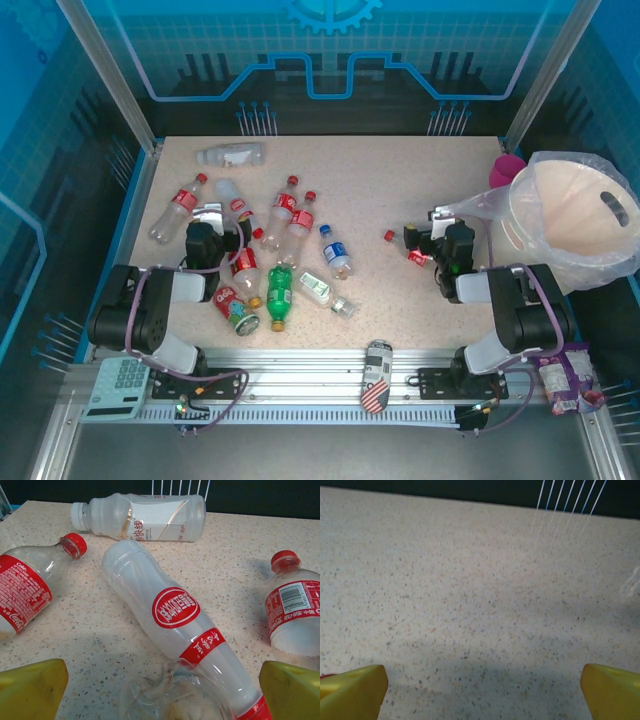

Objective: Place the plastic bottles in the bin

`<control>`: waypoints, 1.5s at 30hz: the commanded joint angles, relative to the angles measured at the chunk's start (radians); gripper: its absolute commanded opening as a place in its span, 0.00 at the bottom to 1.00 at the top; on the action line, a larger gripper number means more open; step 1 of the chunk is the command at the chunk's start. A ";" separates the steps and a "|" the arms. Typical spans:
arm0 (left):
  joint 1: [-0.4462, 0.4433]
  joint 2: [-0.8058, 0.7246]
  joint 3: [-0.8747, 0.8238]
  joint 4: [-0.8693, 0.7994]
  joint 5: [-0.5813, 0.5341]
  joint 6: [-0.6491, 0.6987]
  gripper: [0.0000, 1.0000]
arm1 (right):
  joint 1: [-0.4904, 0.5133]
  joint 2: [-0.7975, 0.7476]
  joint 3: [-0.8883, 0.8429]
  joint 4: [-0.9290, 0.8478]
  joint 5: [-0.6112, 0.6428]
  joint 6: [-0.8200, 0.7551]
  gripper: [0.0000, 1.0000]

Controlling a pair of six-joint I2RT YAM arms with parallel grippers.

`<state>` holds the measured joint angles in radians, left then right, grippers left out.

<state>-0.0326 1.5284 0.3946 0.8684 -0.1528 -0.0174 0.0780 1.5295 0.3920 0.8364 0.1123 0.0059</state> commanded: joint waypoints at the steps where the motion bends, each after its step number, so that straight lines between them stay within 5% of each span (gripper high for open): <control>1: 0.016 -0.123 0.032 -0.148 -0.024 -0.003 0.99 | -0.014 -0.111 0.110 -0.221 -0.020 -0.008 1.00; 6: 0.014 -0.383 0.121 -0.480 -0.120 -0.074 0.99 | 0.029 -0.230 0.372 -0.821 0.090 -0.015 1.00; 10: 0.013 -0.596 0.293 -0.933 -0.243 -0.323 0.99 | 0.144 -0.243 0.636 -1.328 0.296 -0.004 1.00; 13: 0.011 -0.637 0.445 -1.206 -0.177 -0.406 0.99 | 0.181 -0.239 0.722 -1.532 0.266 -0.011 1.00; 17: 0.011 -0.606 0.587 -1.373 -0.001 -0.413 0.99 | 0.220 -0.173 0.814 -1.747 0.220 -0.036 1.00; 27: 0.016 -0.403 0.782 -1.443 0.313 -0.335 0.99 | 0.240 0.005 0.768 -1.751 0.136 -0.128 1.00; 36: 0.042 -0.318 0.779 -1.363 0.345 -0.256 0.99 | 0.233 0.173 0.761 -1.644 0.120 -0.172 1.00; 45: 0.085 -0.257 0.799 -1.299 0.416 -0.325 0.99 | 0.238 0.286 0.772 -1.574 0.137 -0.150 0.93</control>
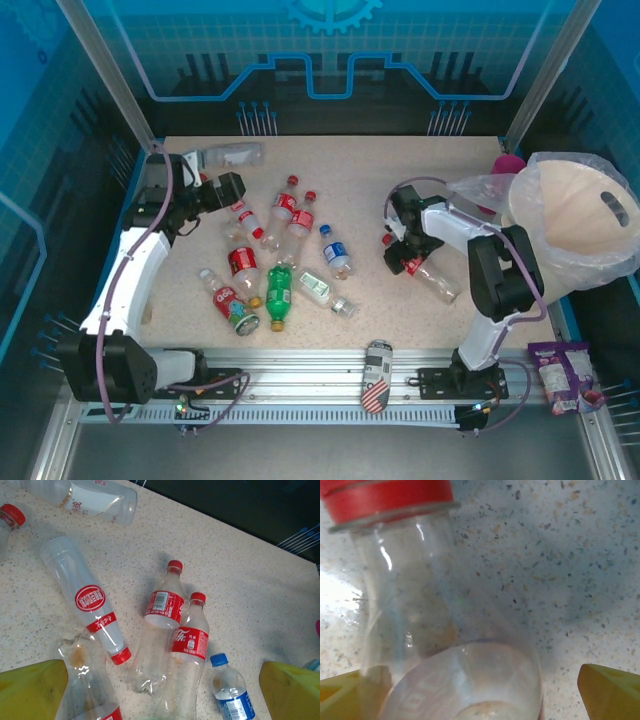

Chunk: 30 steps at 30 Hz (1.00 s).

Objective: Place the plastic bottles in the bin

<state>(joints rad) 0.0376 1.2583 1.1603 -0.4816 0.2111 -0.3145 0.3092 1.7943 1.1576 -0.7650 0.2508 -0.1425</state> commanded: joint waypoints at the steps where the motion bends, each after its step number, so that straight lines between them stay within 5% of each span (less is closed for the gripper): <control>1: 0.019 0.019 0.039 0.056 0.058 -0.040 0.99 | 0.010 0.026 0.011 0.027 -0.002 0.004 0.90; 4: 0.026 0.026 0.036 0.085 0.061 -0.060 0.99 | 0.020 0.025 0.007 0.039 0.006 0.013 0.72; 11: 0.074 0.017 -0.022 0.130 0.058 -0.082 0.99 | 0.063 -0.009 0.008 0.006 0.021 0.043 0.56; 21: 0.154 -0.011 -0.044 0.162 0.086 -0.113 0.99 | 0.240 -0.228 0.247 -0.204 0.021 0.092 0.50; 30: 0.162 -0.014 -0.063 0.183 0.097 -0.136 0.99 | 0.380 -0.316 0.673 -0.346 0.361 0.058 0.42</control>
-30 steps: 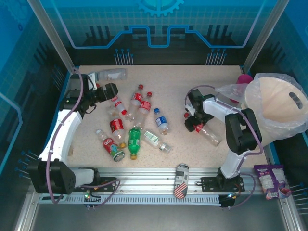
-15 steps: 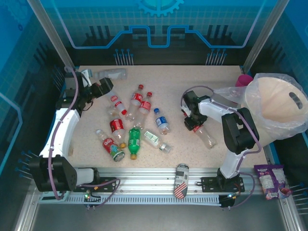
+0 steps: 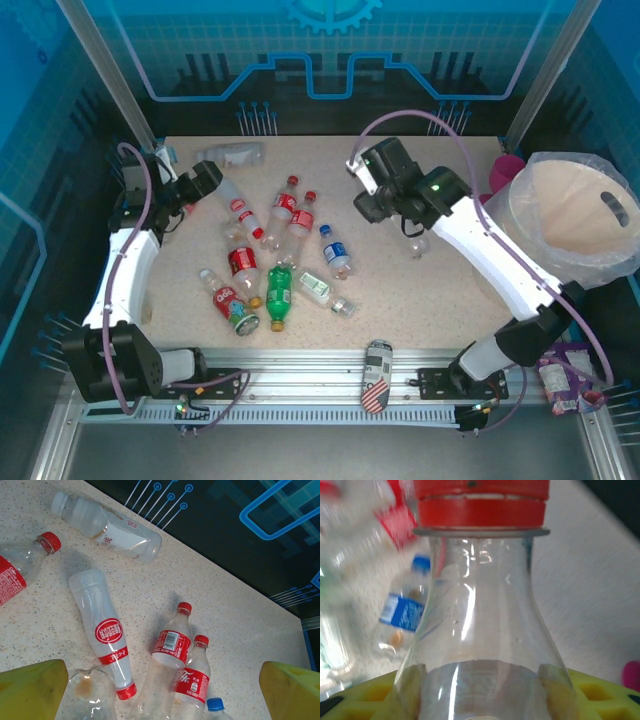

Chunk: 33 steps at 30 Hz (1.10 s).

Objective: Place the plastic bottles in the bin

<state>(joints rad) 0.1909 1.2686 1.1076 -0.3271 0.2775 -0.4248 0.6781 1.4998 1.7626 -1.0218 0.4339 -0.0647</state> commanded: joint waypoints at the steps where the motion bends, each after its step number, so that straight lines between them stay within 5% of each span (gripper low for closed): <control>1: 0.008 -0.024 -0.012 0.031 0.034 -0.029 0.99 | 0.007 -0.028 0.097 -0.076 0.246 -0.045 0.43; 10: 0.008 -0.033 -0.023 0.030 0.006 -0.027 0.99 | -0.202 -0.056 0.342 -0.050 0.543 -0.143 0.38; 18: 0.008 -0.040 -0.035 0.046 0.020 -0.048 0.99 | -0.589 -0.148 0.277 0.033 0.416 -0.152 0.24; 25: 0.008 -0.038 -0.036 0.036 0.002 -0.034 0.99 | -0.908 -0.138 0.188 0.031 0.169 -0.072 0.25; 33: 0.008 -0.035 -0.037 0.035 0.004 -0.038 0.99 | -1.053 -0.051 0.111 0.024 -0.019 -0.018 0.27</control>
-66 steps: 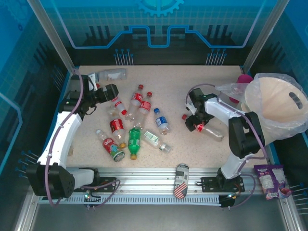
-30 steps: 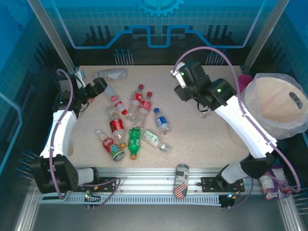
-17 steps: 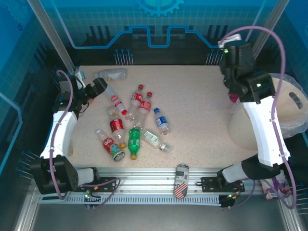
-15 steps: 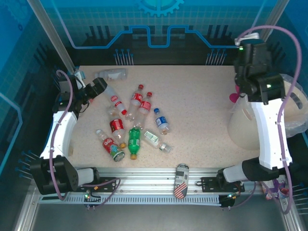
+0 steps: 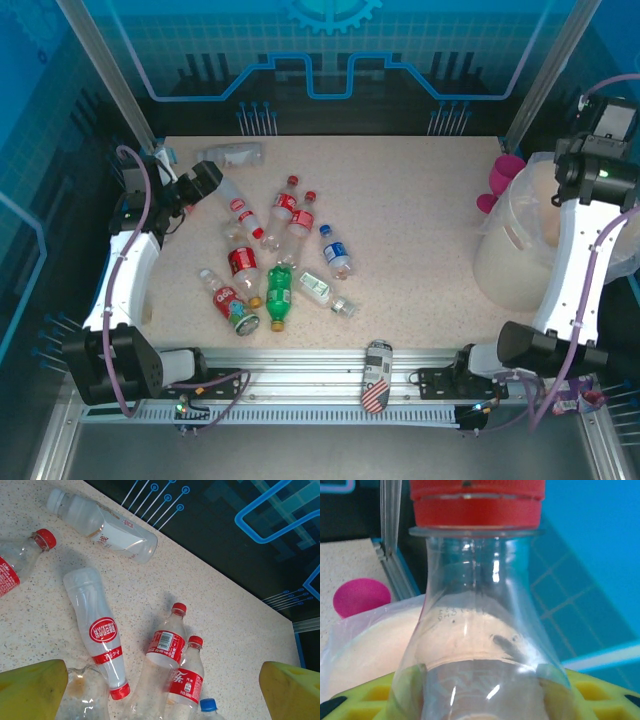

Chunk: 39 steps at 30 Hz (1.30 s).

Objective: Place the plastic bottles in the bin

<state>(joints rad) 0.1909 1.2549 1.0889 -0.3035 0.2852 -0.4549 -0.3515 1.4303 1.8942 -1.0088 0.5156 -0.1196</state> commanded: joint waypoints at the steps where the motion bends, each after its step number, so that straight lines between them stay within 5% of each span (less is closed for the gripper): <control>1: 0.008 -0.022 -0.017 0.009 -0.006 -0.005 0.99 | -0.025 0.028 -0.033 0.010 -0.106 0.041 0.26; 11: 0.010 -0.023 -0.011 -0.003 -0.022 0.016 0.99 | -0.021 -0.015 -0.267 0.055 -0.263 0.111 0.26; 17: 0.010 -0.026 -0.011 -0.006 -0.033 0.019 0.99 | 0.005 -0.086 -0.410 0.129 -0.526 0.172 0.26; 26: 0.010 -0.021 -0.008 -0.014 -0.040 0.026 0.99 | 0.164 -0.112 -0.479 0.174 -0.682 0.226 0.25; 33: 0.010 -0.020 -0.004 -0.023 -0.047 0.040 0.99 | 0.355 -0.043 -0.430 0.189 -0.690 0.243 0.25; 39: 0.010 -0.013 -0.003 -0.030 -0.050 0.051 0.99 | 0.374 -0.053 -0.354 0.105 -0.498 0.215 0.27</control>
<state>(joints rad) 0.1909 1.2549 1.0889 -0.3092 0.2478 -0.4355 0.0261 1.3941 1.4837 -0.8478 -0.0742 0.1013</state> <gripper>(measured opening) 0.991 0.523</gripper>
